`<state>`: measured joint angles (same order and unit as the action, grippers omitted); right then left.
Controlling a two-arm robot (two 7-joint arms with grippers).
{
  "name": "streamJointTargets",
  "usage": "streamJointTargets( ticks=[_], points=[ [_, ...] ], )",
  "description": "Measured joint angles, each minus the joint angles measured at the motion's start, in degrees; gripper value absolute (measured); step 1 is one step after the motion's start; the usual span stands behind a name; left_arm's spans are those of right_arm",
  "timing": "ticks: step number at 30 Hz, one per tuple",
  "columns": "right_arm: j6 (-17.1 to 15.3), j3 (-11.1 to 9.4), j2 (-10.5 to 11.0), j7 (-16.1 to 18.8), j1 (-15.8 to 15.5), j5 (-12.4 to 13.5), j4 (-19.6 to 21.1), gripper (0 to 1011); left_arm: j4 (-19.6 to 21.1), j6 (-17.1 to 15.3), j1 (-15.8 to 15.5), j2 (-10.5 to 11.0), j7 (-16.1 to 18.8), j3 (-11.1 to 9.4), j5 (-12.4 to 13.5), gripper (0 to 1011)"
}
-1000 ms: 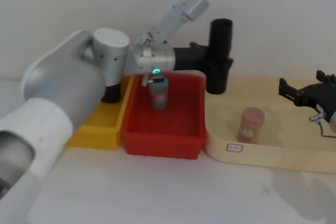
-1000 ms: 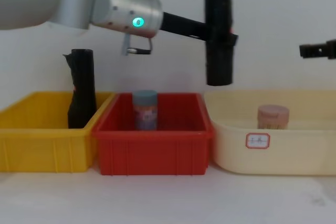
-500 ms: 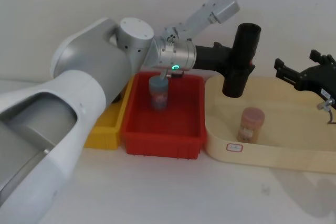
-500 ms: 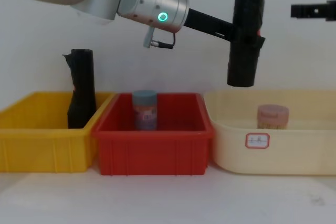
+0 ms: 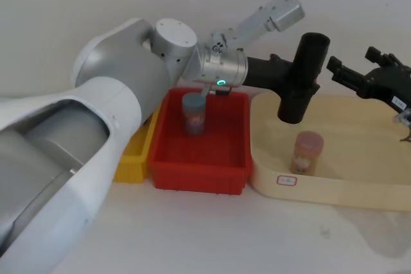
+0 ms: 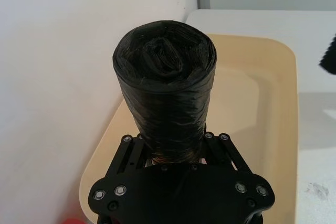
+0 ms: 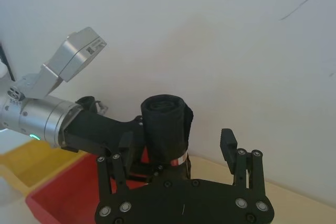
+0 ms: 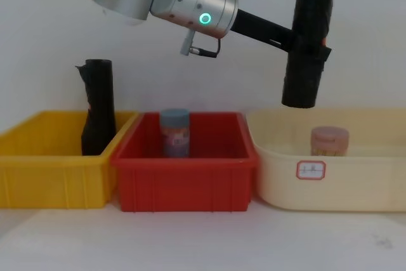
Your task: Pick up the garbage bag with the one hand and transfer it to the other hand.
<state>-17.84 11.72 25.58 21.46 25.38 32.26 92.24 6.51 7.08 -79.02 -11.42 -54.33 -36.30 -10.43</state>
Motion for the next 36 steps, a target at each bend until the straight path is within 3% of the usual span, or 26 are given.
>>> streamJointTargets(
  ticks=[10,36],
  points=[
    [0.8,2.0,-1.1,2.7,3.7,1.1,-5.7,1002,-1.5,0.7,-0.7,-0.7,-0.5,0.0,0.4,400],
    [4.7,7.1,-4.2,6.6,11.8,0.6,-17.0,1001,-2.6,1.2,-1.2,-1.1,-0.8,0.0,0.8,400]
  ],
)
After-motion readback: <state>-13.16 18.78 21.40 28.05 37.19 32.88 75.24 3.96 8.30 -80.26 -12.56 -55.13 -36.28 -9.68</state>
